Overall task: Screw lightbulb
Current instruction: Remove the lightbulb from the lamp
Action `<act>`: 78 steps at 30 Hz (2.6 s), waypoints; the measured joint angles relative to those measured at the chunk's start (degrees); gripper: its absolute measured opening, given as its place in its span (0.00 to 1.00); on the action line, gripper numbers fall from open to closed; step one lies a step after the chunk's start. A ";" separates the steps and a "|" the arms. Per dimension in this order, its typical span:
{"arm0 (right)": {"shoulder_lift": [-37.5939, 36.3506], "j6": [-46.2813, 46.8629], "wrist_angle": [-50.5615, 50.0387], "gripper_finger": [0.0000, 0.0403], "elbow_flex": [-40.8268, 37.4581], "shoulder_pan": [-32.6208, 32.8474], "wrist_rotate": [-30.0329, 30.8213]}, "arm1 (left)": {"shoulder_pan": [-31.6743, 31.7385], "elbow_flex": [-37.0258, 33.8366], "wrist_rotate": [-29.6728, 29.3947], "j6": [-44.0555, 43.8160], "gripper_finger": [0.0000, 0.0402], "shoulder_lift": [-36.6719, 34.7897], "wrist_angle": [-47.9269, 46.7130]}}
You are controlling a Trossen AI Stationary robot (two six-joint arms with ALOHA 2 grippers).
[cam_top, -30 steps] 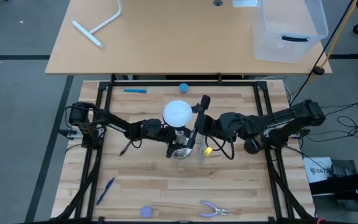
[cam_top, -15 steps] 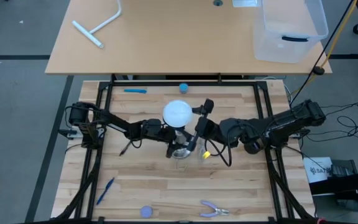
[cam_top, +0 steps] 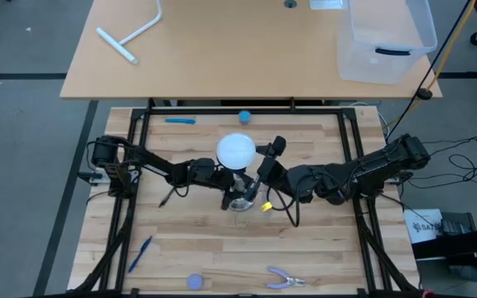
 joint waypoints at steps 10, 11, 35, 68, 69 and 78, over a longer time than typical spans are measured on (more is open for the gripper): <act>0.07 -2.19 0.89 0.78 0.00 1.33 5.09 | 0.00 0.02 0.04 -0.05 0.64 0.00 -0.03; 0.07 -2.59 0.88 0.78 0.00 1.64 6.39 | 0.00 0.02 0.02 -0.07 0.64 0.00 -0.02; -0.13 -5.45 0.79 0.78 0.00 5.89 17.57 | -0.02 0.02 0.00 -0.02 0.64 0.00 0.00; 6.41 -0.89 9.95 0.78 -0.13 8.02 20.12 | -0.02 -0.02 0.02 -0.13 0.64 0.00 0.17; 7.20 -2.78 13.07 0.78 -0.11 7.77 20.03 | -0.02 -0.02 0.02 -0.13 0.64 0.00 0.17; 12.61 -17.48 37.16 0.78 -0.07 6.07 20.04 | -0.02 -0.02 0.02 -0.22 0.64 0.00 0.17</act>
